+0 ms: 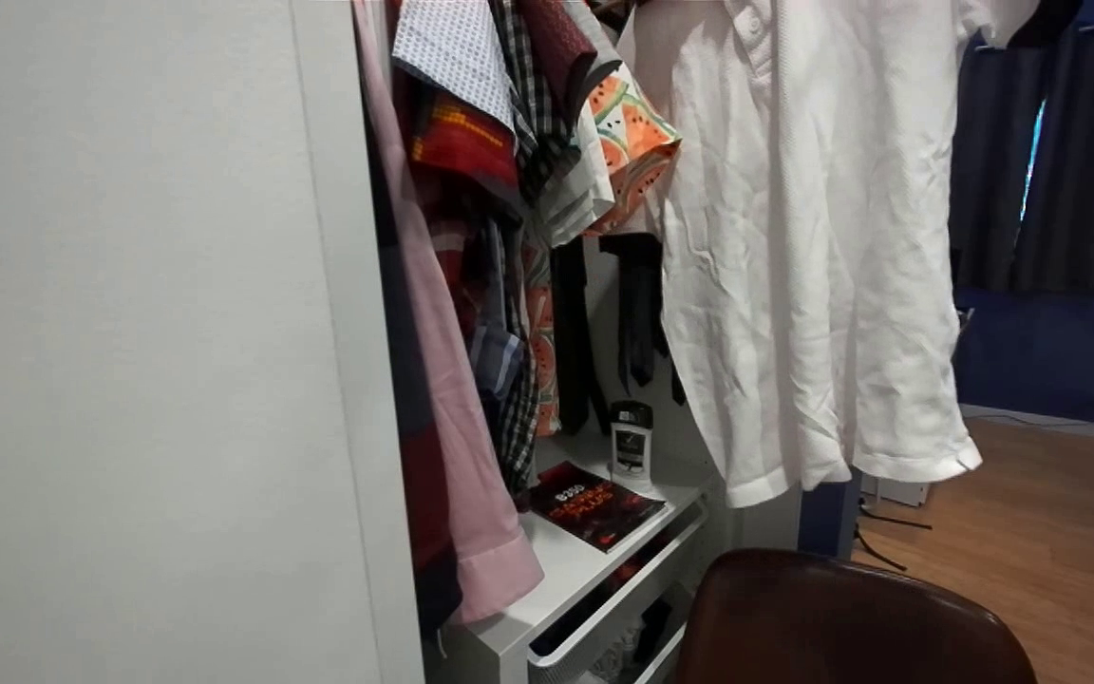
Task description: Unhang the white and black shirt from the rail
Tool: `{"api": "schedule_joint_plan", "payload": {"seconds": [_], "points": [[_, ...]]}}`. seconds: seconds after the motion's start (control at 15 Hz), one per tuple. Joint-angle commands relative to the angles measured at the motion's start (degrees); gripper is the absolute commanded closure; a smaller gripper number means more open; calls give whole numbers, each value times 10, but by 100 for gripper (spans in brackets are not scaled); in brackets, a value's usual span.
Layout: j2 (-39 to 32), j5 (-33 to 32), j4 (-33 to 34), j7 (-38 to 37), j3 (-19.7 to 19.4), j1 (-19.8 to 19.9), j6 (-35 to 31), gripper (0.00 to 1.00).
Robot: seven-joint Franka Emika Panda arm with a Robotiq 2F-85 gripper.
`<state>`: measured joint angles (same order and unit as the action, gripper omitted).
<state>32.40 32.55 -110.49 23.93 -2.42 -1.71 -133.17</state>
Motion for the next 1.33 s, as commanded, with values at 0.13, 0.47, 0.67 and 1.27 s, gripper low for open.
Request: {"api": "schedule_joint_plan", "payload": {"seconds": [0.13,0.47,0.67,1.27], "points": [[125,-8,-148,-11,-18,-50,-40,95],[173,-10,-236,-14,-27,-75,-81,95],[178,-12,-269,-5,-43,-95,-90,95],[163,-34,-277,-14,-62,-102,-76,95]]}}
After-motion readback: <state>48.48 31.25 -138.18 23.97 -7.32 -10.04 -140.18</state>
